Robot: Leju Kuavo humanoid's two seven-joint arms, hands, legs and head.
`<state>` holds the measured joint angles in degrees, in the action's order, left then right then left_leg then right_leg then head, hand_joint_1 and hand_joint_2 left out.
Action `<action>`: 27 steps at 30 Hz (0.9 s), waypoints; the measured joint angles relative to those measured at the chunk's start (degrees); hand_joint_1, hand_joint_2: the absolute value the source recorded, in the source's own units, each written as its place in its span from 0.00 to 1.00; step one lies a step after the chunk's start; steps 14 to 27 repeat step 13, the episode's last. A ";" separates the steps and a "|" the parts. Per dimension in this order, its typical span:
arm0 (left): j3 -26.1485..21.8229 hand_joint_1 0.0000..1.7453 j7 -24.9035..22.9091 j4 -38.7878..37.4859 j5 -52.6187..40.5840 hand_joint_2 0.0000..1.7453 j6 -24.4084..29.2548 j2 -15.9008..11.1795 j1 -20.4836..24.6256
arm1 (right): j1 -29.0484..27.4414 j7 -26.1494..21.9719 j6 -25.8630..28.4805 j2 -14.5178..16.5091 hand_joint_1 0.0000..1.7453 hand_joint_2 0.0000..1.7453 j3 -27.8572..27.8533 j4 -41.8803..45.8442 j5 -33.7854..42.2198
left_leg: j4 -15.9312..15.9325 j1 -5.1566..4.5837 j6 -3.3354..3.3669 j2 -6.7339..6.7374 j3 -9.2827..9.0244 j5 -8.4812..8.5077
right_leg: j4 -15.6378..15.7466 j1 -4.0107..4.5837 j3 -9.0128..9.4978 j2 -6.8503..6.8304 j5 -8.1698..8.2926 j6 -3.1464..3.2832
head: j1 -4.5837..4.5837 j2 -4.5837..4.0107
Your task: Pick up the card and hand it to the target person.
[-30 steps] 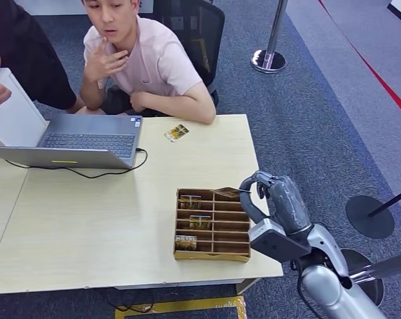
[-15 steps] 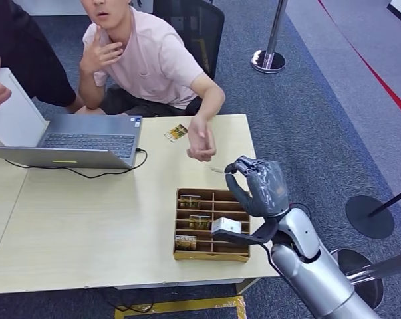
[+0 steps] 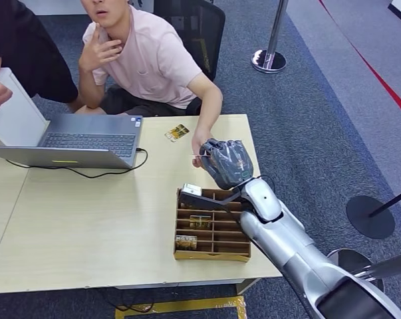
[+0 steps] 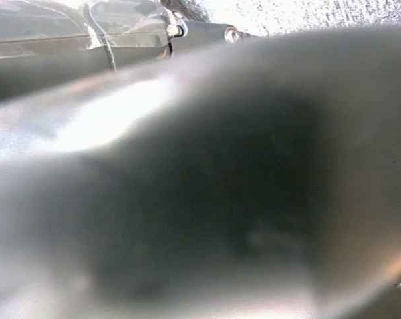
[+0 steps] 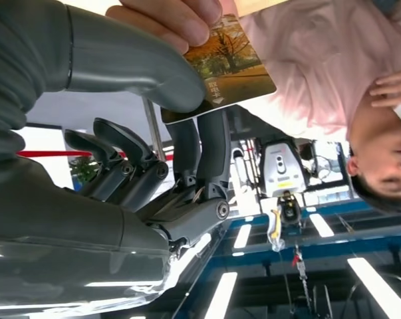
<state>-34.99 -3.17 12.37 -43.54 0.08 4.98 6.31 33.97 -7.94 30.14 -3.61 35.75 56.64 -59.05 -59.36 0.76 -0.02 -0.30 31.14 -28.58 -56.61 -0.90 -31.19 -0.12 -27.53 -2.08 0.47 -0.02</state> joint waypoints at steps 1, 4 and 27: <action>0.01 0.00 -0.08 0.00 -0.02 0.50 -0.10 0.00 0.03 | 0.72 0.28 -0.19 0.42 0.49 1.00 0.30 -1.26 -0.16 | 0.00 0.00 0.00 -0.01 0.00 0.00 | 0.00 0.00 0.00 0.00 0.00 0.00 | 0.01 0.01; 0.22 0.00 -0.19 0.00 -0.39 1.00 -0.53 -0.02 0.11 | 2.79 0.78 -0.65 1.55 0.00 1.00 0.98 -4.84 -0.20 | 0.00 0.00 0.00 0.00 0.00 0.00 | 0.00 0.00 0.00 0.00 0.01 0.00 | 0.01 0.01; 0.97 0.00 -0.10 0.00 0.29 0.00 -0.42 -0.08 0.15 | 5.37 1.21 -0.66 2.63 0.00 1.00 2.00 -9.16 1.66 | -0.01 0.00 0.00 -0.01 0.00 0.00 | 0.00 0.00 -0.02 0.00 0.00 0.00 | 0.00 0.00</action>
